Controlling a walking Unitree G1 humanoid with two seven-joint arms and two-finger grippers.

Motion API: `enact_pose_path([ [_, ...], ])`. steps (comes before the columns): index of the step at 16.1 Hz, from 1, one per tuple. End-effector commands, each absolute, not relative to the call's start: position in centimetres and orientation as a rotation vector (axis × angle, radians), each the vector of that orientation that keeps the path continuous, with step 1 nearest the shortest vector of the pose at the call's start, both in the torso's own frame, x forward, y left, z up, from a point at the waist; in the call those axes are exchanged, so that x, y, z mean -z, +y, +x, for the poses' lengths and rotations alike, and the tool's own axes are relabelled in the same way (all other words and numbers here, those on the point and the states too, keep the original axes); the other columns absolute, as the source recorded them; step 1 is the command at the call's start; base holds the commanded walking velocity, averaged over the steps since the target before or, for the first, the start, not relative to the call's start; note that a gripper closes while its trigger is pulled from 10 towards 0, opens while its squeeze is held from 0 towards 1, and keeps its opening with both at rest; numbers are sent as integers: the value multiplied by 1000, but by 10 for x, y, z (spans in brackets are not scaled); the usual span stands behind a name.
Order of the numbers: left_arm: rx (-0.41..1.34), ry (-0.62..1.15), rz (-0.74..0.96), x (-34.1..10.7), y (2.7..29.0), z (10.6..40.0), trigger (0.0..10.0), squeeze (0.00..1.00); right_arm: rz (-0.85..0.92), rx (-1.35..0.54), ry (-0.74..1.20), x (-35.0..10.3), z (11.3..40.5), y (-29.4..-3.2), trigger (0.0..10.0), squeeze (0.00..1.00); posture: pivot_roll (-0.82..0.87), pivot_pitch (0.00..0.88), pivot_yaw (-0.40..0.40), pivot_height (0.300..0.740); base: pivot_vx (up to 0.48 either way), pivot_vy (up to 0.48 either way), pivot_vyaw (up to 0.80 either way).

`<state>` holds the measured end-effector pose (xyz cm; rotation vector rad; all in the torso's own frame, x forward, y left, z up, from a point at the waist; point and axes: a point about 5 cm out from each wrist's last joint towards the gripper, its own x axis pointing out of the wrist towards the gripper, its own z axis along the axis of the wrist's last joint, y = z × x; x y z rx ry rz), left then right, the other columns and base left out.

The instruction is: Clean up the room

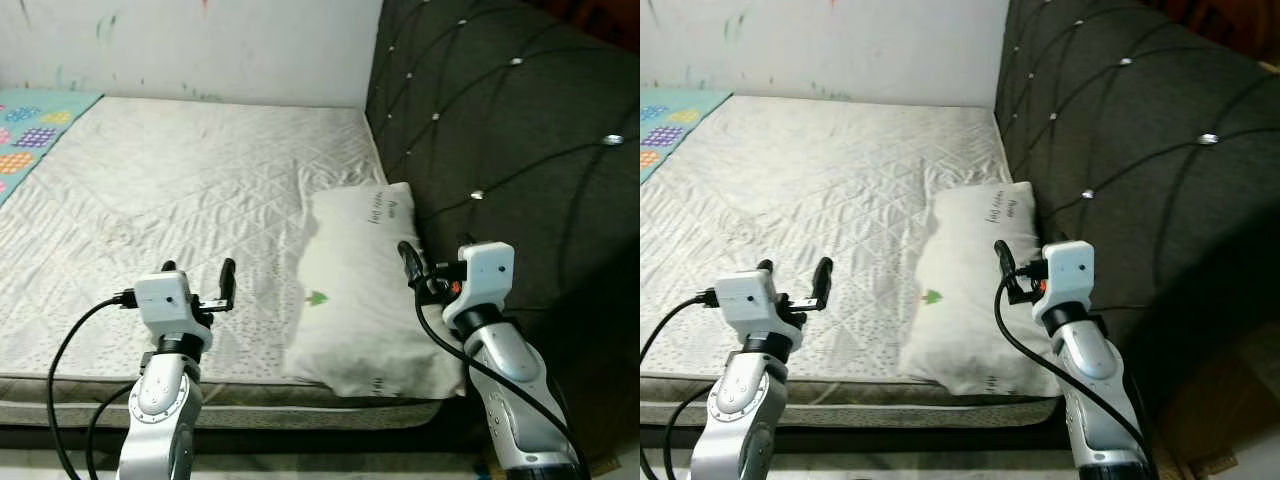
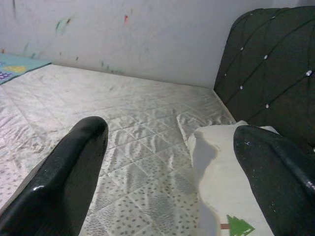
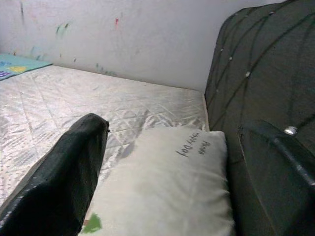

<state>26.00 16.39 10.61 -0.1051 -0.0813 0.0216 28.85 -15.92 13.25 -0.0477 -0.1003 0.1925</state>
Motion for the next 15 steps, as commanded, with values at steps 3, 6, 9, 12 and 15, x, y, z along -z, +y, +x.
enact_pose_path([
  [3,-21,-84,-107,-106,162,262,10000,0,-39,-204,-109,-135,294,-156,10000,0,69,0,-17,740,0,480,0],
  [6,-19,-88,-107,-106,161,265,10000,0,-40,-214,-94,-135,300,-153,10000,0,67,0,-19,740,0,480,0],
  [9,-34,-94,-103,-108,164,265,10000,0,-38,-184,-58,-128,302,-155,10000,0,73,0,-11,740,0,480,0],
  [12,-22,-108,-115,-109,161,265,10000,0,37,-216,-23,-124,303,-151,10000,0,70,3,-7,740,0,309,0],
  [15,25,-107,-142,-108,157,262,10000,0,40,-289,-30,-125,298,-139,10000,0,68,0,-8,740,0,0,0],
])
